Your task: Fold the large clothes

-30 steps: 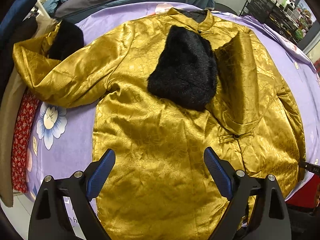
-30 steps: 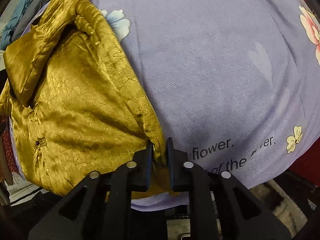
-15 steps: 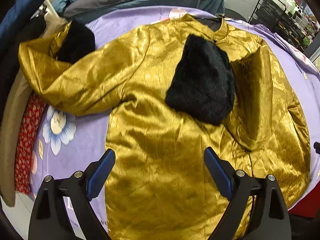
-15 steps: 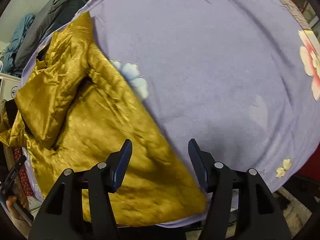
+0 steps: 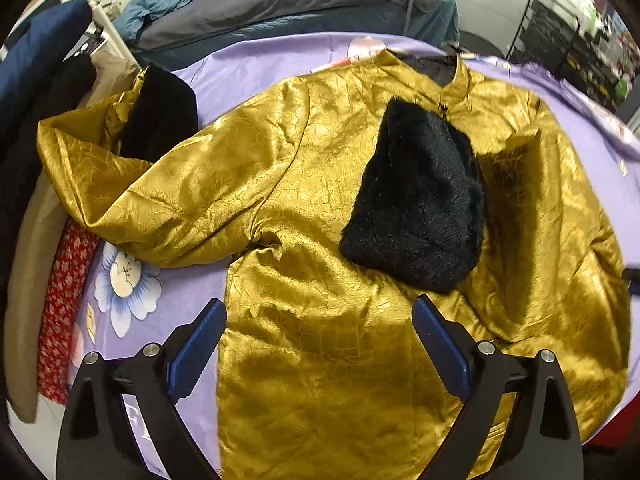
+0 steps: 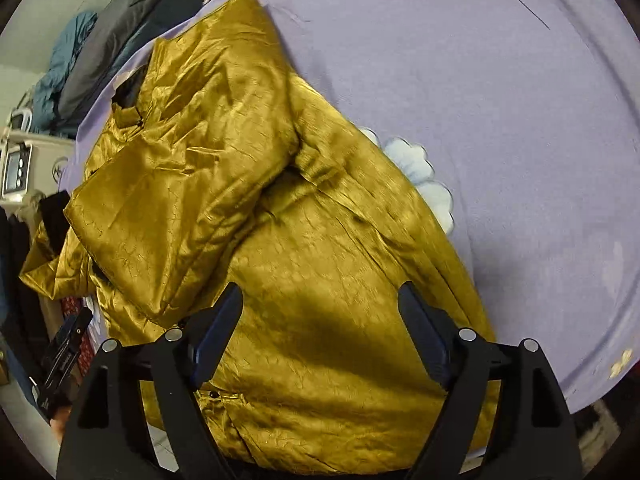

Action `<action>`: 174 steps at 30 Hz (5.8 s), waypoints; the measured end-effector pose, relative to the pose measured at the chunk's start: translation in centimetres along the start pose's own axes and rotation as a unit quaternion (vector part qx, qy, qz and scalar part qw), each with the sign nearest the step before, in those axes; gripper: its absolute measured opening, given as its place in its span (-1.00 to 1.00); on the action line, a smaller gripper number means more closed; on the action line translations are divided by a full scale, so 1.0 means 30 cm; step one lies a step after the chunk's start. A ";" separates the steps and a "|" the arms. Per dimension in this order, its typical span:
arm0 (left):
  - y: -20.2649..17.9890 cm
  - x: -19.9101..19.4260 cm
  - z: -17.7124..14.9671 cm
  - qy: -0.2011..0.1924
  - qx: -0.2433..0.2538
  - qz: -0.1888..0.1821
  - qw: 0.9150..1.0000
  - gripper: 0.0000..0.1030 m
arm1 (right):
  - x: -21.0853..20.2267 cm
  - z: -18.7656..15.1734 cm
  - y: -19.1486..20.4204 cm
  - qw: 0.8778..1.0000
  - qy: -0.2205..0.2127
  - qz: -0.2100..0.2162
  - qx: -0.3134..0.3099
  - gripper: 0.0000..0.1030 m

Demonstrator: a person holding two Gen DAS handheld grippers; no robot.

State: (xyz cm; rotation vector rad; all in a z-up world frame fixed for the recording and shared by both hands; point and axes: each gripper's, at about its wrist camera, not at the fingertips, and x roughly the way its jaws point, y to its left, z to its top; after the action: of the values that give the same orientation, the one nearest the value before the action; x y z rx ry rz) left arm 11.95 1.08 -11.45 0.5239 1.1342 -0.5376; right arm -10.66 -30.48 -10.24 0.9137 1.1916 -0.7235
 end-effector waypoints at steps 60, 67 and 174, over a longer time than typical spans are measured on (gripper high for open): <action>0.026 0.220 0.347 0.028 -0.109 -0.003 0.994 -0.84 | 0.093 0.329 0.068 0.984 -0.127 -0.044 -0.116 -0.88; -0.033 0.273 0.345 0.059 -0.093 0.001 0.994 -0.75 | 0.115 0.371 -0.041 0.984 -0.114 -0.111 -0.083 -0.89; 0.409 -0.050 0.261 -0.094 -0.099 0.036 0.990 -0.86 | 0.060 -0.333 0.392 0.979 -0.090 -0.095 -0.157 0.91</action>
State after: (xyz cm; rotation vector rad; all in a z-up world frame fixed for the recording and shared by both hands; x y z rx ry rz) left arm 24.76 5.60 -6.01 0.3334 0.9726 -0.3986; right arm -4.60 -16.19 -10.68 0.4665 1.2000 -0.7275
